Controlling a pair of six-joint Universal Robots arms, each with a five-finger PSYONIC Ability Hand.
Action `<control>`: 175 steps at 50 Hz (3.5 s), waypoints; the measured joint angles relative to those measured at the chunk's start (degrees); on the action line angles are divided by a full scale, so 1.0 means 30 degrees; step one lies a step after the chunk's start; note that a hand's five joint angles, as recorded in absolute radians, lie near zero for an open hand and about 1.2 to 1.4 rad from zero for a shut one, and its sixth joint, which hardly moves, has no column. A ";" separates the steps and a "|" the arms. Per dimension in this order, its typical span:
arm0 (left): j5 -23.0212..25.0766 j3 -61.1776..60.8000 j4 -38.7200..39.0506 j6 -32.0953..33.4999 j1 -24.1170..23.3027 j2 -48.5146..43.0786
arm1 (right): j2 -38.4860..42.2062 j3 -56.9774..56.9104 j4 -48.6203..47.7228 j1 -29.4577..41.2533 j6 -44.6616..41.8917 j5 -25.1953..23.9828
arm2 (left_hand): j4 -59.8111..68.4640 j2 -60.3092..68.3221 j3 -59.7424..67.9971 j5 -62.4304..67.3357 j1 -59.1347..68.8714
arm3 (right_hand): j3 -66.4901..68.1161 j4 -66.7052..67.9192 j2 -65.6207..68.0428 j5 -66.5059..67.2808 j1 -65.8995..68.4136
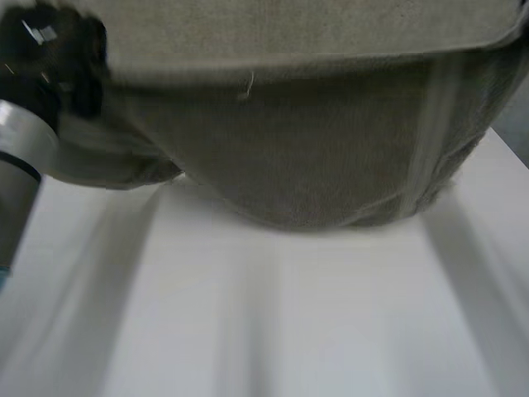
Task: Fold the towel.
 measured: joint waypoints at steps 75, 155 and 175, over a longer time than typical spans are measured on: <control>0.1407 -0.5317 0.3531 0.4091 -0.1239 -0.7970 | 0.8257 0.4223 -0.2975 0.1667 -0.8803 0.2119 | -0.4344 -0.3877 -0.4570 -0.3374 -0.3166 | 0.0061 0.0159 0.0113 0.0006 0.0089; 0.2665 -0.6359 0.2180 0.3797 0.1885 -0.8172 | 0.8391 0.6326 -0.4941 0.1445 -0.8579 0.2645 | -0.0102 0.0055 -0.0087 0.0055 0.0099 | 0.0078 0.0160 0.0113 0.0009 0.0089; 0.3535 -0.6472 -0.2322 0.3909 0.3439 0.1045 | 0.2746 0.5442 0.2791 -0.1609 -0.8613 0.0627 | -0.0102 0.0093 -0.0041 0.0055 0.0099 | 0.0079 0.0160 0.0113 0.0085 0.0090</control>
